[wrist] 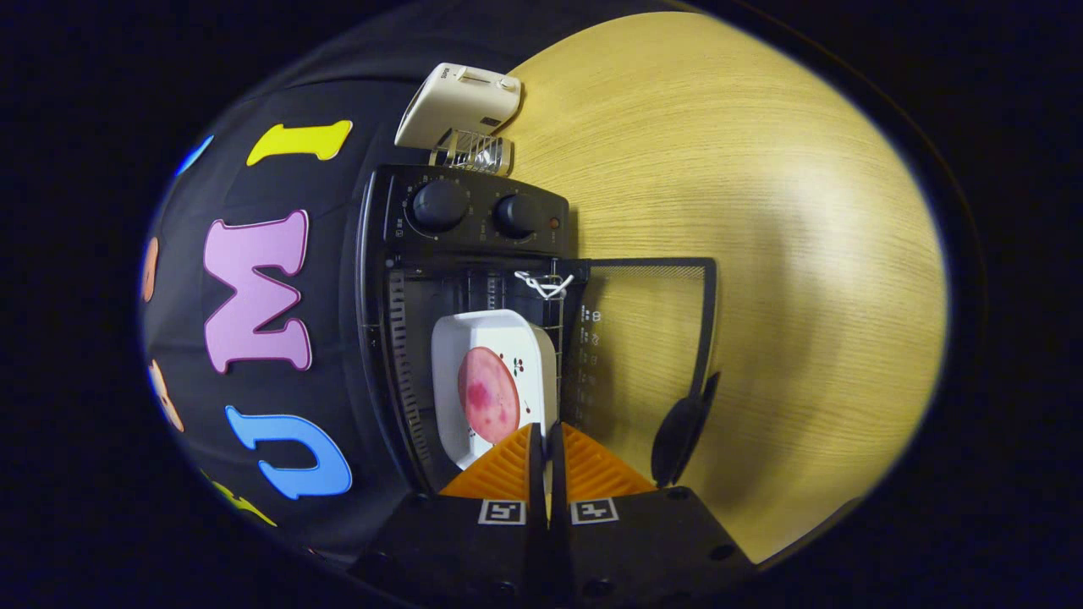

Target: Open the toaster oven, put the food inside, and close the toaster oven door.

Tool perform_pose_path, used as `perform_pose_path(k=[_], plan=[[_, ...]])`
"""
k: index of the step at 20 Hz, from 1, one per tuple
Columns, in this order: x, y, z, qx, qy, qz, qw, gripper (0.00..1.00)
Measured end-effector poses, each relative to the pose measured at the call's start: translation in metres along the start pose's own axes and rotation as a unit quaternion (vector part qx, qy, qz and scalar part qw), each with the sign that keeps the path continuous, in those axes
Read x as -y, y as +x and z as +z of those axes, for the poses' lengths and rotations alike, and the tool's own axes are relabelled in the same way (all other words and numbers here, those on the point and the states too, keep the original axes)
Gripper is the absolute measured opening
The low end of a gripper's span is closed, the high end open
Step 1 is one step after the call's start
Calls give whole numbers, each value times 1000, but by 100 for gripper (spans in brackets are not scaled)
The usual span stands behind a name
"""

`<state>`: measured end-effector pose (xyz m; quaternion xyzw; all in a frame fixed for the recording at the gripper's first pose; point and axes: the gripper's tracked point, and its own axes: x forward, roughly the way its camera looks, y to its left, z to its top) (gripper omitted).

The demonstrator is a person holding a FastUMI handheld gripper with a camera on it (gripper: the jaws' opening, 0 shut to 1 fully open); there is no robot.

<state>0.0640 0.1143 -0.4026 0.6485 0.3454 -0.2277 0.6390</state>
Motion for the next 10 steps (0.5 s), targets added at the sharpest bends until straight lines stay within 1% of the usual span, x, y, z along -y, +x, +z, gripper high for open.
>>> perform_pose_path(k=[5,10], plan=[[-16,42,-3,22,33,0,999,5],[-31,60,1,34,39,7,999,5]])
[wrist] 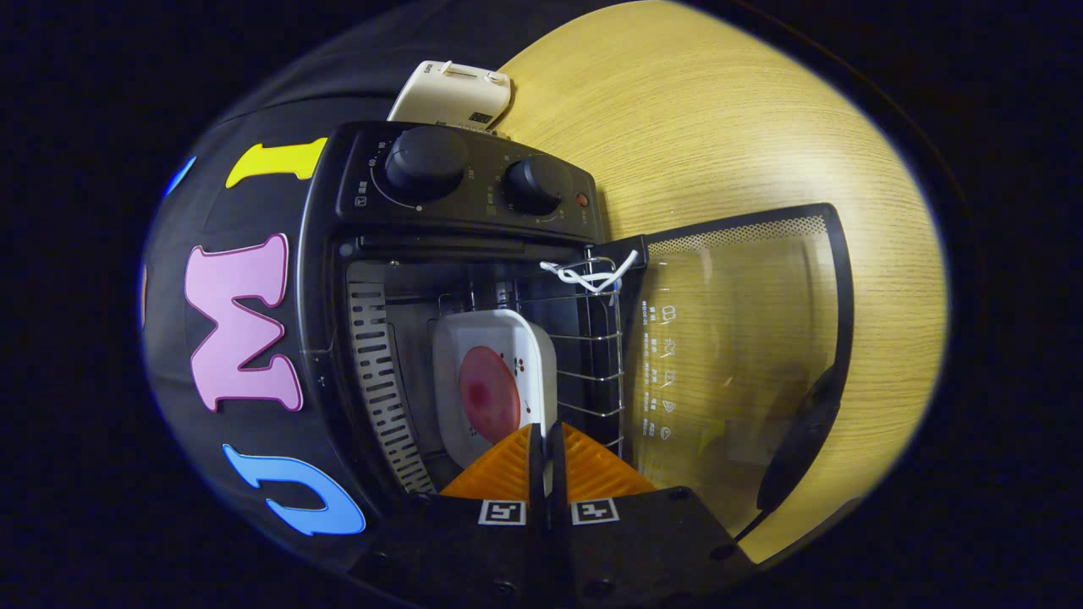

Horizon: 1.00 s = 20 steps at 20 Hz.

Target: Open the toaster oven, put the food inside, and close the toaster oven door.

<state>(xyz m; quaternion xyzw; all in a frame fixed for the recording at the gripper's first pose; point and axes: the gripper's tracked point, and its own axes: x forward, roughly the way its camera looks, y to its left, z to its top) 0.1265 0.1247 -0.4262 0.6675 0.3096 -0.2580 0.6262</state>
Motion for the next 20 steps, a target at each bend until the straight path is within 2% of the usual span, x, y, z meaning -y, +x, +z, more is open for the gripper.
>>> perform_pose_path(k=[3,5,6,7,8,9,10,11,17,20], plan=[[-3,6,-4,-7,3,18,1000,8],[-3,5,-8,-22,5,29,999,14],[-7,0,-8,-27,7,42,999,14],[-11,0,-11,-29,3,50,998,33],[-12,-2,-9,-27,-1,53,998,42],[-12,-5,-9,-26,-5,54,998,57],[-16,-8,-11,-30,-4,62,998,62],[-15,-9,-11,-31,-8,59,998,77],[-18,-36,-13,-45,-42,74,995,97],[-16,-59,-20,-61,-75,81,992,98]])
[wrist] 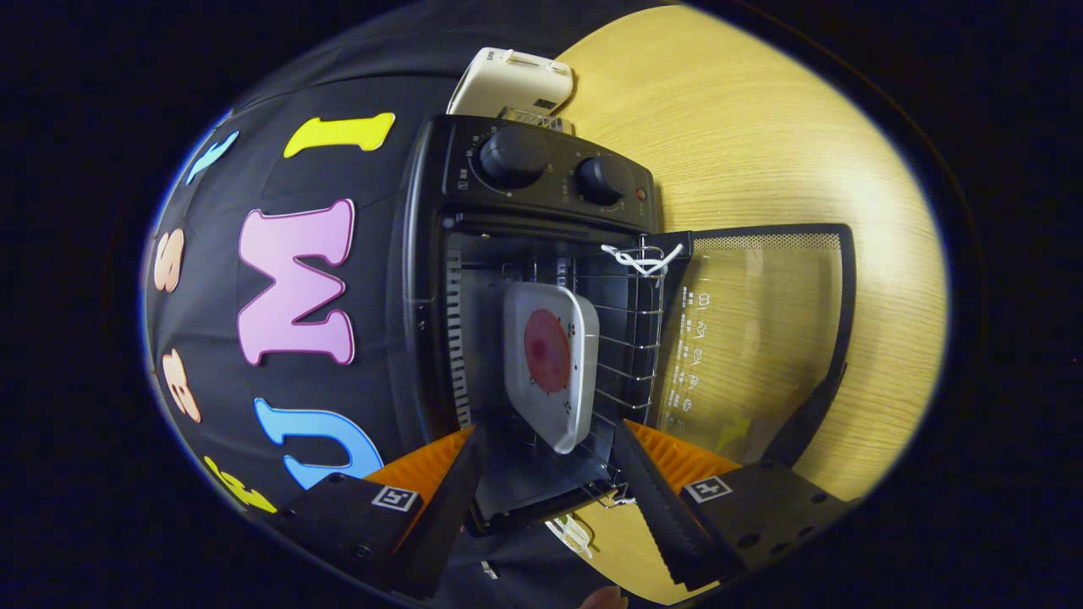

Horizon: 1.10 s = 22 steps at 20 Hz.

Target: Open the toaster oven, put the food inside, and close the toaster oven door.

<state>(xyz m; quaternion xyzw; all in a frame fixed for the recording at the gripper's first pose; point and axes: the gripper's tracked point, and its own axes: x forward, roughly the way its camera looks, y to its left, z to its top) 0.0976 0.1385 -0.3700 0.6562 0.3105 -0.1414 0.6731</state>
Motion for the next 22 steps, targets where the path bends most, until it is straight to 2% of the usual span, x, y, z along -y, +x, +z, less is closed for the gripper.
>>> perform_pose_path(k=[3,5,6,7,10,13,15,16,18,22], plan=[[7,-23,-8,-21,-53,-16,998,97],[10,-39,-6,-23,-155,-19,987,97],[11,-47,-6,-26,-222,-20,975,97],[14,-54,-6,-28,-292,-25,956,98],[26,-76,-5,-43,-462,-54,884,98],[48,-91,-11,-65,-564,-86,819,99],[71,-101,-13,-85,-601,-116,786,99],[85,-103,-13,-97,-613,-138,772,99],[102,-101,-16,-112,-628,-148,756,99],[135,-92,-19,-141,-635,-175,739,100]])
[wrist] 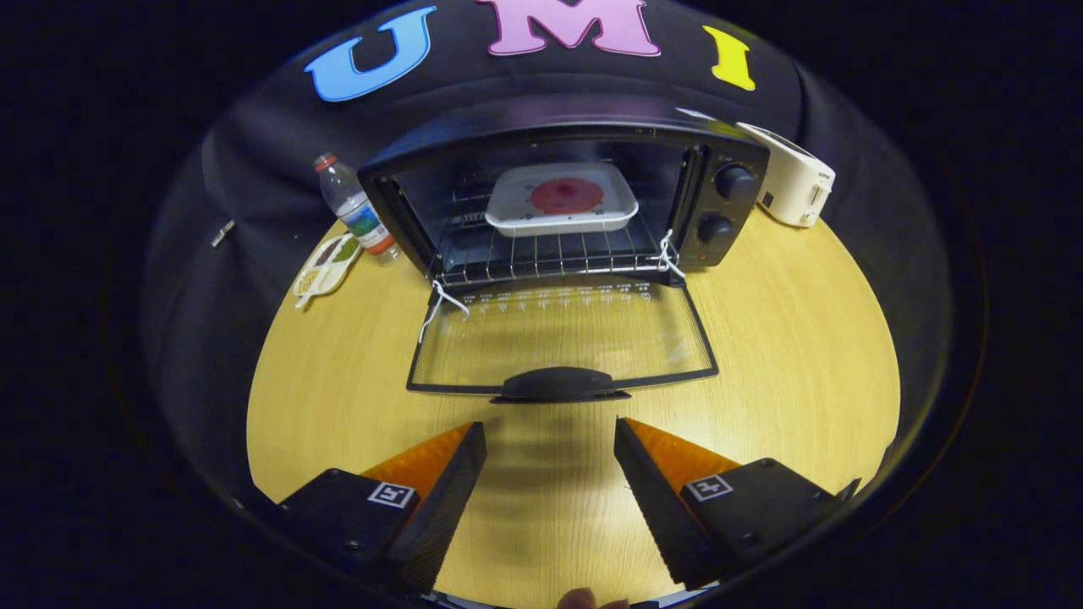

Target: Open the toaster oven, put the food inside, and close the toaster oven door.

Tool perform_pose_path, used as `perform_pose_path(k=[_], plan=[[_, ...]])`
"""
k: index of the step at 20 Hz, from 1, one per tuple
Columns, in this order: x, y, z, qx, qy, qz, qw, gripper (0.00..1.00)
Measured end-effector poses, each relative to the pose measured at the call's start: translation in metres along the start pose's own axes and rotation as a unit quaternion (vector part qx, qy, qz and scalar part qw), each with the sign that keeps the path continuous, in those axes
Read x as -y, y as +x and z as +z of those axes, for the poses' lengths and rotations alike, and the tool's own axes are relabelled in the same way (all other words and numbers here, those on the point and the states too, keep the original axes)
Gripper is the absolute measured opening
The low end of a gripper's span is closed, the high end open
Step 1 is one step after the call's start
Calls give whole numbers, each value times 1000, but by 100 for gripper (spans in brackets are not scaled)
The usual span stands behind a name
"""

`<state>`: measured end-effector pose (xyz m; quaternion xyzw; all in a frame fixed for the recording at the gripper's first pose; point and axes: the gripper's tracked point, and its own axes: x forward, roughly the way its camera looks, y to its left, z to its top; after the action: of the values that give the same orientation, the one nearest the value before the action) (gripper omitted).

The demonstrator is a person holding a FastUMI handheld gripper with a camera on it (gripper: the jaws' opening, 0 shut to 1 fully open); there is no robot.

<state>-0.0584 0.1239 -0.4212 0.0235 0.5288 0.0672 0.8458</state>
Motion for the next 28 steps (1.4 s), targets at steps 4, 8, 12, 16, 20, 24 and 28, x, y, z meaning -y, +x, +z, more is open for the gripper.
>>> perform_pose_path(k=[4,8,12,16,20,24,28], plan=[[10,28,-13,-21,-20,-16,999,100],[11,55,-15,-22,-21,-23,999,100],[17,64,-9,-28,-9,-32,999,100],[19,68,-6,-30,-10,-47,998,99],[18,63,-4,-24,-7,-46,999,99],[16,46,1,12,-11,-45,999,99],[14,26,13,59,-15,-39,997,99]])
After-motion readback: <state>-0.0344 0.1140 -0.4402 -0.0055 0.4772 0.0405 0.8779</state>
